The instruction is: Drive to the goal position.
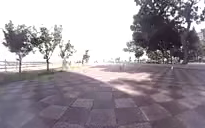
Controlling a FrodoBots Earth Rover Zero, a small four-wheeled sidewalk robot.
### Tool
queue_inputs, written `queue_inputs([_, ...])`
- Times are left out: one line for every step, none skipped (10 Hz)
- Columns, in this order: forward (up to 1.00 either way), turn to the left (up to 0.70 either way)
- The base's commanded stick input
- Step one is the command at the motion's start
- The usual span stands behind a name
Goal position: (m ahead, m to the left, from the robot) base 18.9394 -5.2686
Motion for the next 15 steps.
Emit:
queue_inputs([0.70,0.00])
queue_inputs([0.70,0.00])
queue_inputs([0.70,0.00])
queue_inputs([0.70,0.00])
queue_inputs([0.70,0.00])
queue_inputs([0.70,0.00])
queue_inputs([0.70,0.00])
queue_inputs([0.70,0.00])
queue_inputs([0.70,0.00])
queue_inputs([0.70,0.00])
queue_inputs([0.70,0.00])
queue_inputs([0.70,0.00])
queue_inputs([0.70,0.00])
queue_inputs([0.70,0.00])
queue_inputs([0.70,0.00])
